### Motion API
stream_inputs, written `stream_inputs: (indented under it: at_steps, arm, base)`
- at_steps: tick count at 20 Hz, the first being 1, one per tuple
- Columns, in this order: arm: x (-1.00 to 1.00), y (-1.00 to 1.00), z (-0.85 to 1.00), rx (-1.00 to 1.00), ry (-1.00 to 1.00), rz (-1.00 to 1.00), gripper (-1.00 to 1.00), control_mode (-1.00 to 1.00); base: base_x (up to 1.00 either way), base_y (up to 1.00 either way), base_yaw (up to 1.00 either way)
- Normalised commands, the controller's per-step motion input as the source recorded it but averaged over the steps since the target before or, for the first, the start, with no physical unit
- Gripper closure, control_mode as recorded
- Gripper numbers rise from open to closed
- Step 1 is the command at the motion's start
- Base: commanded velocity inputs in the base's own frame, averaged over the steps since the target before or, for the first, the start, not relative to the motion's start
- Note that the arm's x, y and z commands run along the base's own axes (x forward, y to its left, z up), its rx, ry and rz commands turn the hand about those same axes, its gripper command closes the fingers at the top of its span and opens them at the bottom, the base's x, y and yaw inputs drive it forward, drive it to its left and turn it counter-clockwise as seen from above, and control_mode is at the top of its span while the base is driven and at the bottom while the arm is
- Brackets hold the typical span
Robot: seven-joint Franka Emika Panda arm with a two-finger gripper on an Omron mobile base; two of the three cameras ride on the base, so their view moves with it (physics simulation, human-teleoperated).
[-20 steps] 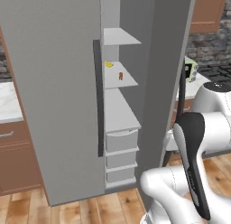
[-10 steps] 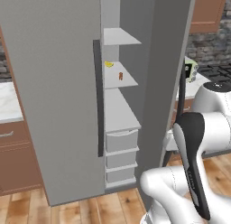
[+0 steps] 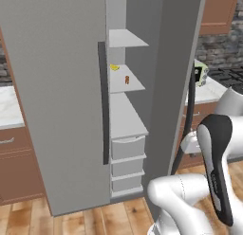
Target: Store the kebab skewer in the freezer for long-term storage. Close the freezer door after placing the cooked food.
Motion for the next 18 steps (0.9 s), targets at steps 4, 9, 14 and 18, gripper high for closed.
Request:
stream_inputs:
  at_steps: [4, 9, 14, 18]
  arm:
    - [0.12, -0.66, 0.0, 0.1, -0.15, 0.14, -1.0, -1.0]
    - [0.35, -0.74, 0.0, 0.09, -0.14, 0.14, -1.0, -1.0]
    - [0.6, -0.66, 0.0, 0.05, -0.1, 0.16, -1.0, -1.0]
    - [0.82, -0.55, 0.0, 0.05, -0.04, 0.15, -1.0, -1.0]
  base:
    - [0.0, 0.0, 0.0]
    - [0.0, 0.0, 0.0]
    - [0.0, 0.0, 0.0]
    - [0.0, 0.0, 0.0]
